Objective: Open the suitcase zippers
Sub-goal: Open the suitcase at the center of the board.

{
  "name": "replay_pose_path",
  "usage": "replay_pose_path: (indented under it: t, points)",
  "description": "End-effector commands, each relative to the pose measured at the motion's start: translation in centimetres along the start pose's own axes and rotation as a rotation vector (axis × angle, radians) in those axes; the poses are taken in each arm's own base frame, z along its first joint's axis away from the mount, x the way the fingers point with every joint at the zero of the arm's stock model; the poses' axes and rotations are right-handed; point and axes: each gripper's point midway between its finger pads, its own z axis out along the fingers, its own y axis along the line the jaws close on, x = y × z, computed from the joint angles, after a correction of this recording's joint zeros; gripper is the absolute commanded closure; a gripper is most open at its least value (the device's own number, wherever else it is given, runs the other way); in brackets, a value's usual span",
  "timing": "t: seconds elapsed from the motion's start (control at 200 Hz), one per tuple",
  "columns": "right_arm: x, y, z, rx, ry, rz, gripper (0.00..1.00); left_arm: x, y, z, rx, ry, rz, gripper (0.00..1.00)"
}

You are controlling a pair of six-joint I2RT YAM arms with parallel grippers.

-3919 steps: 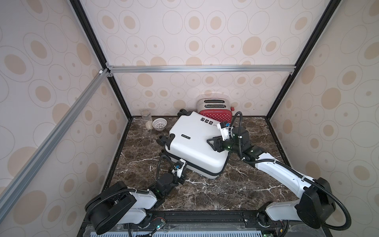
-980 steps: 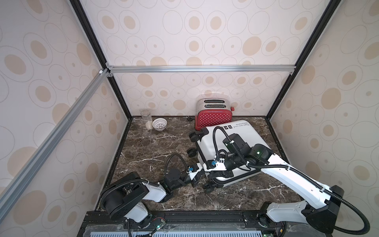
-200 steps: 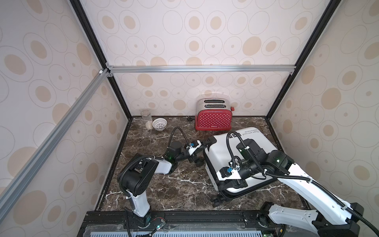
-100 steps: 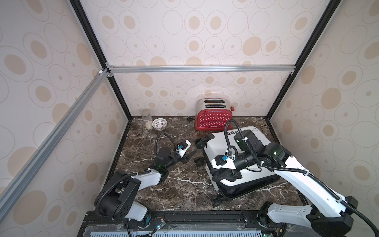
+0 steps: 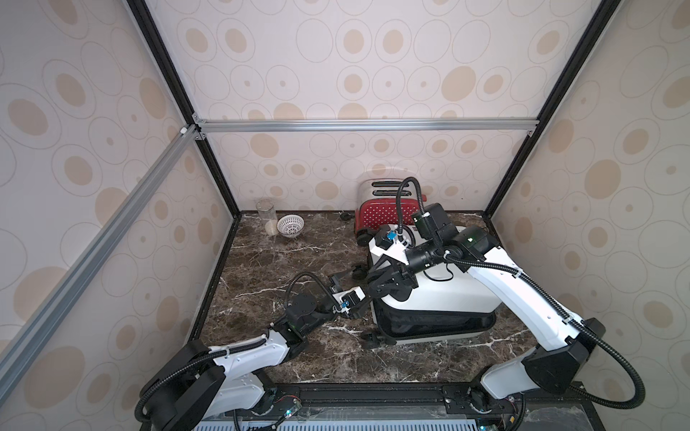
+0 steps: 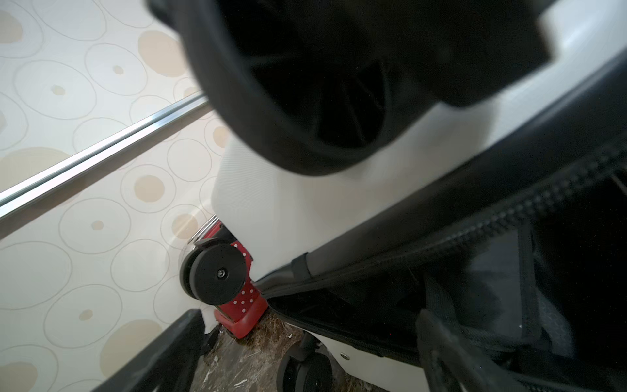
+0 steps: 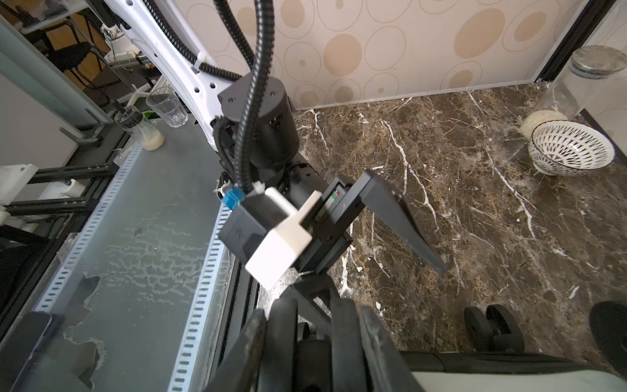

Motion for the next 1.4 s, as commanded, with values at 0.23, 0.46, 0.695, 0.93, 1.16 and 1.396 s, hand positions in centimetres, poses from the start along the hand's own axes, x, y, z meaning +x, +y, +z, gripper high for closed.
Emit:
replay_pose_path:
  t: [0.23,0.46,0.695,0.93,1.16,1.396]
  points:
    - [-7.0,3.4,-2.5,-0.152,-0.256,-0.182,1.00,-4.4,1.6,1.3,-0.169,-0.226,0.024,0.17]
    - [-7.0,3.4,-3.0,-0.151,-0.268,-0.170,1.00,-6.1,1.5,1.6,-0.213,-0.339,0.006,0.56]
    - [-6.7,3.4,-3.8,-0.133,-0.286,-0.150,1.00,-6.9,2.3,1.0,-0.298,-0.395,-0.008,1.00]
    - [-7.0,0.5,-6.6,0.125,-0.342,-0.077,0.52,-6.5,3.0,2.0,-0.258,-0.283,-0.086,1.00]
    - [-5.9,-2.5,-13.1,0.619,-0.347,0.031,0.29,-6.1,5.7,2.5,-0.277,-0.107,-0.232,1.00]
    - [-1.8,-3.9,-20.9,1.117,-0.344,0.164,0.20,-6.1,10.6,2.8,-0.324,0.075,-0.386,1.00]
